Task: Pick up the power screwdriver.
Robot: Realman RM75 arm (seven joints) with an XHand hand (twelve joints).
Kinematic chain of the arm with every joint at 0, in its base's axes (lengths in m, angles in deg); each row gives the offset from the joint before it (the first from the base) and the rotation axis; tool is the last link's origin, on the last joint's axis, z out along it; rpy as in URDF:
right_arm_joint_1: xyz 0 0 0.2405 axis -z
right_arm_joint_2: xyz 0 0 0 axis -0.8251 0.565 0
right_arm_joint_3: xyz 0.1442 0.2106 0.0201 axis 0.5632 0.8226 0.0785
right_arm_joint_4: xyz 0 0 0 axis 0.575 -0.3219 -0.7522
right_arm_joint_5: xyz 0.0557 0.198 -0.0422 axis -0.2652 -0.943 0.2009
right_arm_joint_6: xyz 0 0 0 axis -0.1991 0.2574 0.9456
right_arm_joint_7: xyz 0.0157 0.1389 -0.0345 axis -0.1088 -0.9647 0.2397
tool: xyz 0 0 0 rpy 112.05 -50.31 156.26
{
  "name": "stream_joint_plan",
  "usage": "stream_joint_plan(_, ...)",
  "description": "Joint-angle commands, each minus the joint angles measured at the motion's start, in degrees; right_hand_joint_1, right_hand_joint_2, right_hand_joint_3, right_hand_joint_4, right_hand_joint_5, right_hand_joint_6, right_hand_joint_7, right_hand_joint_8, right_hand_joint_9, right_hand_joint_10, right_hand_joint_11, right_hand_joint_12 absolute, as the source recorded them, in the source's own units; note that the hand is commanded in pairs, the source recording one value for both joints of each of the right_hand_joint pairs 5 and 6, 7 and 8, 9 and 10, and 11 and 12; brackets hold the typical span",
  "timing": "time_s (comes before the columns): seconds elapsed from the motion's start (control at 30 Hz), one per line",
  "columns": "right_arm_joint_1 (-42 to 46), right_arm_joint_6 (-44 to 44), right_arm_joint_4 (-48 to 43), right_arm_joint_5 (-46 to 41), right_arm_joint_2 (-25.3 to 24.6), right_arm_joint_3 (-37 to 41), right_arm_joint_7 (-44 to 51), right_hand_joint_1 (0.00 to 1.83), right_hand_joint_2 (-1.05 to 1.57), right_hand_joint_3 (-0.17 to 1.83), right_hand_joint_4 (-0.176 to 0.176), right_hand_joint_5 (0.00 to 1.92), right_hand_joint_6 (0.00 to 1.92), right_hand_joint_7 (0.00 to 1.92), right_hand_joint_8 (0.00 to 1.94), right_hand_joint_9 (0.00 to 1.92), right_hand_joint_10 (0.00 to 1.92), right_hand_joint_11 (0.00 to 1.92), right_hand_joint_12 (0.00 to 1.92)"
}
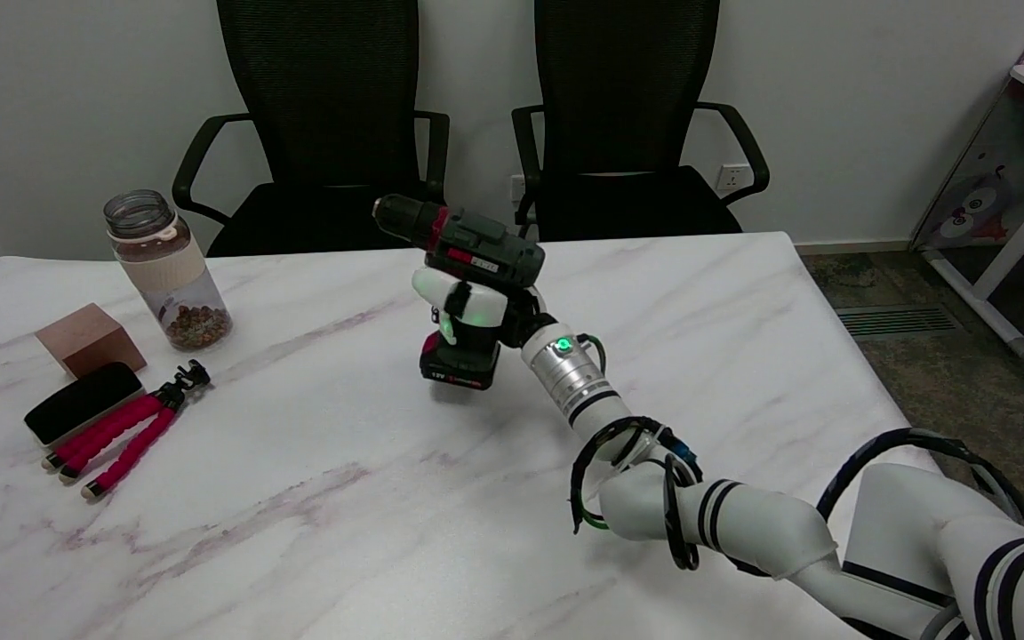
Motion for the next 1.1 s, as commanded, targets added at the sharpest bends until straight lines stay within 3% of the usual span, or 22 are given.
stream_joint_plan(0.03, -1.1, -1.1, 2.9, 3.3, 1.3, 0.1, -0.3, 0.79, 0.00, 0.84, 0.176, 1.90, 1.90, 1.90, 1.90, 1.92, 1.92, 1.92, 1.92)
stream_joint_plan(0.17, -1.6, -1.7, 3.6, 3.4, 1.7, 0.1, -0.1, 0.77, -0.09, 0.84, 0.176, 1.92, 1.92, 1.92, 1.92, 1.92, 1.92, 1.92, 1.92)
stream_joint_plan(0.33, -3.1, -2.2, 3.9, 3.4, 2.2, -0.6, 0.1, 0.74, 0.13, 0.56, 0.176, 1.92, 1.92, 1.92, 1.92, 1.92, 1.92, 1.92, 1.92)
stream_joint_plan(0.5, -4.2, -1.8, 5.3, 3.4, 4.3, -0.9, 0.1, 0.83, 0.42, 0.63, 0.176, 1.92, 1.92, 1.92, 1.92, 1.92, 1.92, 1.92, 1.92)
stream_joint_plan(0.77, -5.2, -2.5, 13.7, 3.4, 12.5, -1.0, 0.1, 0.93, 0.88, 0.85, 0.176, 1.92, 1.92, 1.92, 1.92, 1.92, 1.92, 1.92, 1.92)
stream_joint_plan(1.1, -6.7, -2.3, 17.3, 3.4, 20.4, -0.7, -1.5, 1.02, 1.08, 0.99, 0.176, 1.90, 1.90, 1.90, 1.90, 1.92, 1.92, 1.92, 1.92)
